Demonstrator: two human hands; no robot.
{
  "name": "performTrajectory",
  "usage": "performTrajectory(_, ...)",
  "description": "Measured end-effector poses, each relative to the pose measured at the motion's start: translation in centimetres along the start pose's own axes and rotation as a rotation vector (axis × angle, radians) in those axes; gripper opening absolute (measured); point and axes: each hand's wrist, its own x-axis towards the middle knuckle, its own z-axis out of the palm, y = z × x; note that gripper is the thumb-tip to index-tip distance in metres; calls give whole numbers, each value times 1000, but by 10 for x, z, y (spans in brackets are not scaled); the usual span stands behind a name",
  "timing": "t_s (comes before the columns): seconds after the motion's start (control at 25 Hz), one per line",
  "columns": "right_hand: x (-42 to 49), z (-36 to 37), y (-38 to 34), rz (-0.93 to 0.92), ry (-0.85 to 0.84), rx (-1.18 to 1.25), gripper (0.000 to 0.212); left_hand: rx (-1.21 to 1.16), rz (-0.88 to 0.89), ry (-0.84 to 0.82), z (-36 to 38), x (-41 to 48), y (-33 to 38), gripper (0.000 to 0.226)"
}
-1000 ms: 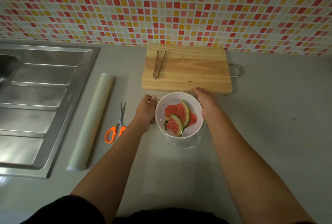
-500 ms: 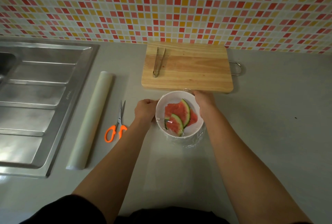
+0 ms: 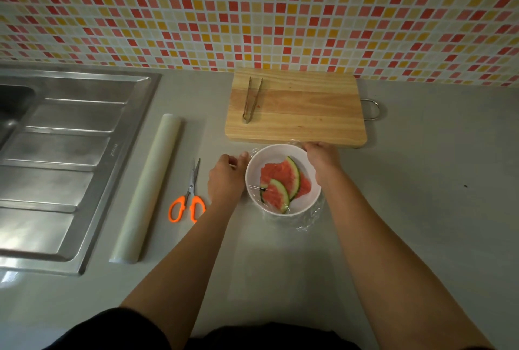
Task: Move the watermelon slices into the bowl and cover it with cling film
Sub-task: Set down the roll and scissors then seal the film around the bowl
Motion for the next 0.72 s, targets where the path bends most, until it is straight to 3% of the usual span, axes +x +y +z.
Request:
performTrajectory(0.16, 0, -1, 1, 4, -1, -9, 30, 180, 72, 14, -2, 0, -4, 43)
performTrajectory(0.28, 0, -1, 1, -1, -3, -16, 27, -131, 74, -71, -3, 1, -1, 19)
performTrajectory(0.36, 0, 0, 1, -16, 4, -23, 21, -309, 151, -106, -5, 0, 1, 16)
performTrajectory(0.48, -2, 0, 1, -50, 25, -25, 12, -401, 236, -178, -7, -3, -1, 22)
performTrajectory(0.72, -1, 1, 1, -62, 40, -19, 11, -409, 187, -197, -6, -6, -7, 8)
